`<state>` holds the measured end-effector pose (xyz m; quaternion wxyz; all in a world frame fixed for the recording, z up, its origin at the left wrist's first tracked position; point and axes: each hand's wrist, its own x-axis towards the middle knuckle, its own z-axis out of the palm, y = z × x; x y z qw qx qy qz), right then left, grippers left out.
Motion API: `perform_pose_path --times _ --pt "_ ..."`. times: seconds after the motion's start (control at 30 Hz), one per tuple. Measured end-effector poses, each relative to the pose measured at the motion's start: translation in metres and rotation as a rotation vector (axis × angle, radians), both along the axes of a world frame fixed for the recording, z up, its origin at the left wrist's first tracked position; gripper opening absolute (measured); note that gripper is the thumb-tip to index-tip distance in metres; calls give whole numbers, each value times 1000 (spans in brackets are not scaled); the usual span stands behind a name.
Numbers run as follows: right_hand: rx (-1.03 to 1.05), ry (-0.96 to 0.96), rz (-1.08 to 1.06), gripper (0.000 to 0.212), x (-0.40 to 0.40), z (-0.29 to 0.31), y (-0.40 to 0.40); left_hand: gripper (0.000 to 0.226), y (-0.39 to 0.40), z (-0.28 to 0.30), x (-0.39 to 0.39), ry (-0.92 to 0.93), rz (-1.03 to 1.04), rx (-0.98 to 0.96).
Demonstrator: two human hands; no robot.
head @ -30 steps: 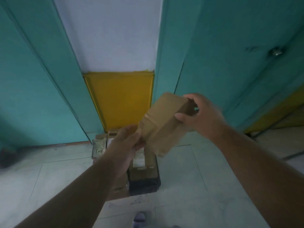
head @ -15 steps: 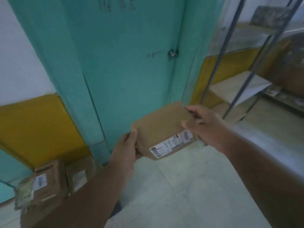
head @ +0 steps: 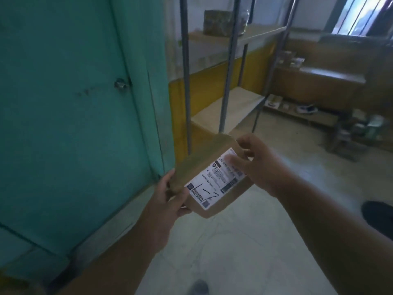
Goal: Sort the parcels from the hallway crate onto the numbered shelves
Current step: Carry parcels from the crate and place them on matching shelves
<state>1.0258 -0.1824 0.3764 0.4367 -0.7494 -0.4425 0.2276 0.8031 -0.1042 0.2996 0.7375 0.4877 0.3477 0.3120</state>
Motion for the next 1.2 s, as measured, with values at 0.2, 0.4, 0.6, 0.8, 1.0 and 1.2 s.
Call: perform_pose_path --times 0.2,0.4,0.6,0.8,1.0,1.2 --pt "2 -105 -174 31 121 3 9 45 58 -8 151 -114 -132 -130" --pt "75 -236 -402 31 256 17 -19 49 63 6 311 -35 -332 -58" --pt "42 -279 -495 41 396 -5 -40 37 40 -4 461 43 -443 -83" --pt "31 -248 -449 40 513 -9 -19 38 49 -2 560 65 -373 -142" --pt "-16 -261 -271 37 591 -18 68 43 112 -10 611 215 -244 45" --pt "-86 -376 -124 35 657 -36 181 44 208 -29 666 282 -159 101"
